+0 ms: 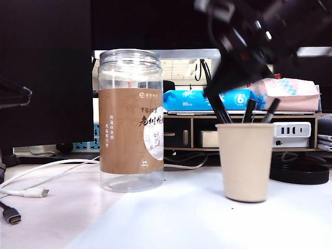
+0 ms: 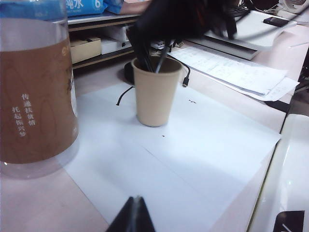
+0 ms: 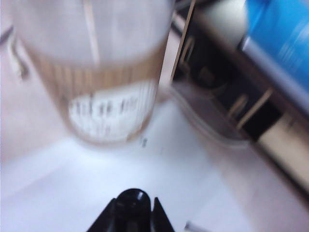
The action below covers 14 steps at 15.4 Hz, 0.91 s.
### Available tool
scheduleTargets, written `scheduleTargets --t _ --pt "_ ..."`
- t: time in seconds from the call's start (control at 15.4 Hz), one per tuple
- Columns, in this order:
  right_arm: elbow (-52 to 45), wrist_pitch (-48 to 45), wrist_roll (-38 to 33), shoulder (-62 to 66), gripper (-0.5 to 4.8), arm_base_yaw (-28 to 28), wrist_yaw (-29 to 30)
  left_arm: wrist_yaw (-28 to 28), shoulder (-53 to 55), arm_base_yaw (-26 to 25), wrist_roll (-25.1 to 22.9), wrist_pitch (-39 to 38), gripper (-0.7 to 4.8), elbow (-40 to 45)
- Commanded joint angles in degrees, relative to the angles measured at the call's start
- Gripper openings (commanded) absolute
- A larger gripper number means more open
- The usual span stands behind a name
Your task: Pick up the marker from the paper cup and put it on the table.
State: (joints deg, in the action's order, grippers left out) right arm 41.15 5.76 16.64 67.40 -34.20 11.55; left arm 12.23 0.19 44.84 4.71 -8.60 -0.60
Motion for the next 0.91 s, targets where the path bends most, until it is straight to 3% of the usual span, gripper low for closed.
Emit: scheduleTargets --t 0.06,0.91 --pt "1.9 -1.2 -0.2 -0.3 0.84 0.0 -0.2 0.5 0.0 0.1 -0.2 -0.6 -0.04 0.0" --pt "2.8 3.5 -4.9 -1.8 0.84 0.0 -0.7 0.5 0.0 0.1 -0.2 -0.6 -0.04 0.0"
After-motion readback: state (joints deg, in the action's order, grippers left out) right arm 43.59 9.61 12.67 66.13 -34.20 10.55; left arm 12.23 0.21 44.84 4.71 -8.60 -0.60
